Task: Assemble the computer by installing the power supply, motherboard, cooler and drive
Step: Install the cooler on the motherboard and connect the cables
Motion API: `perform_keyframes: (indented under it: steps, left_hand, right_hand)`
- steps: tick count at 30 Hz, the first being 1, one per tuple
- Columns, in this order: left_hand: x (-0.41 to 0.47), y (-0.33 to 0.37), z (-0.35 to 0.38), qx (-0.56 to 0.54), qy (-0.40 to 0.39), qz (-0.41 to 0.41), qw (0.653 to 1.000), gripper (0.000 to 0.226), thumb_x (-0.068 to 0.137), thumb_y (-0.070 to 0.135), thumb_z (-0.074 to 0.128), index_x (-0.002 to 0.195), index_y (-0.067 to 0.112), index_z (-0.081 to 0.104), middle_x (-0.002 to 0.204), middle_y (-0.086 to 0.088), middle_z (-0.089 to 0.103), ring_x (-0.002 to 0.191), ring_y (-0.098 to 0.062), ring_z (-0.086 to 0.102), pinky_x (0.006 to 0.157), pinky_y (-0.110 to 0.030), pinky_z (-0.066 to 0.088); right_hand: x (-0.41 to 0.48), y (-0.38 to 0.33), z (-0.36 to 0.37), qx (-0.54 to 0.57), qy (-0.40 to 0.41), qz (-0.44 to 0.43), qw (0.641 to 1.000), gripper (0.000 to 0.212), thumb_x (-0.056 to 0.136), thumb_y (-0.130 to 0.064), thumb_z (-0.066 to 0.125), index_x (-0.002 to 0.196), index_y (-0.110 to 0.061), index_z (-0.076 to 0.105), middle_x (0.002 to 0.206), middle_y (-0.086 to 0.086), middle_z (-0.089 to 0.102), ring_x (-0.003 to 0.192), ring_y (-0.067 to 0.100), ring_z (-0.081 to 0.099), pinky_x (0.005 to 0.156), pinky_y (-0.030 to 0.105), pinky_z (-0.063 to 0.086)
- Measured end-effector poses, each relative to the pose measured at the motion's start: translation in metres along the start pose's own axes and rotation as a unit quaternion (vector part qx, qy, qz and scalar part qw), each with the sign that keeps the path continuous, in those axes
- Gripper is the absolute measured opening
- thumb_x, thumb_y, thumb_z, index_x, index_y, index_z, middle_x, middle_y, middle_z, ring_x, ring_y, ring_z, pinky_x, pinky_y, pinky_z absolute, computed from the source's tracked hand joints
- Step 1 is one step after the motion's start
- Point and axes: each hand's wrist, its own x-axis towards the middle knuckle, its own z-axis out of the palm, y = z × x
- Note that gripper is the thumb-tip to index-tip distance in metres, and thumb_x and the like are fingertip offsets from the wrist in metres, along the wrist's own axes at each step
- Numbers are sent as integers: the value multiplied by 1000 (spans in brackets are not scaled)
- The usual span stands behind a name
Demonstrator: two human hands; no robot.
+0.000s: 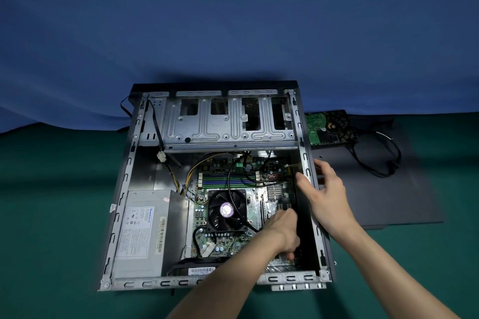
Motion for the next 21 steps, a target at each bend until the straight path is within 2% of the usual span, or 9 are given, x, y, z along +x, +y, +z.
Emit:
perform_keyframes:
  steps: [3,7,10,12,16,18,21]
  left_hand:
    - [1,-1,1,-2,5,-2,1000,49,87,-5,60,131,0,41,100,-15,68,99,-25,66,95,-41,49]
    - [2,2,4,18,18,9,1000,53,80,-9,64,127,4,44,120,-13,50,106,-29,58,96,-40,48]
    - [2,4,4,50,33,21,998,49,78,-10,65,122,1,48,115,-13,52,102,-30,57,89,-37,51]
    - [1,4,5,69,44,29,996,49,77,-10,65,122,2,49,115,-13,51,104,-31,56,90,-37,50]
    - [0,4,5,52,58,26,997,50,76,-12,67,121,0,49,108,-14,54,95,-30,60,84,-39,54]
    - [-1,4,3,45,74,32,996,50,75,-13,67,119,1,49,109,-14,53,97,-32,61,85,-42,54]
    - [-3,2,0,49,77,45,995,51,76,-13,67,120,3,47,112,-13,50,100,-32,59,88,-42,52]
  right_hand:
    - [0,1,0,3,-3,0,1000,49,89,-35,64,133,-22,47,90,4,46,75,15,36,74,28,32]
    - [1,2,1,5,-1,1,1000,49,89,-34,65,133,-21,48,91,4,48,79,17,36,75,28,34]
    - [1,1,1,3,1,2,1000,49,89,-33,65,133,-21,48,91,4,49,79,17,37,75,28,34]
    - [1,1,1,4,1,4,1000,49,89,-32,65,133,-20,48,93,5,51,80,18,38,75,28,35]
    - [0,-2,0,-1,1,-6,1000,48,89,-31,65,132,-20,49,111,4,58,88,19,49,83,29,38]
    - [-1,-3,-1,-3,1,-10,1000,47,89,-30,65,132,-20,49,116,4,58,94,20,53,85,29,38]
    - [-1,-4,-1,-8,0,-7,1000,47,89,-30,65,132,-20,49,114,5,58,90,20,51,83,30,39]
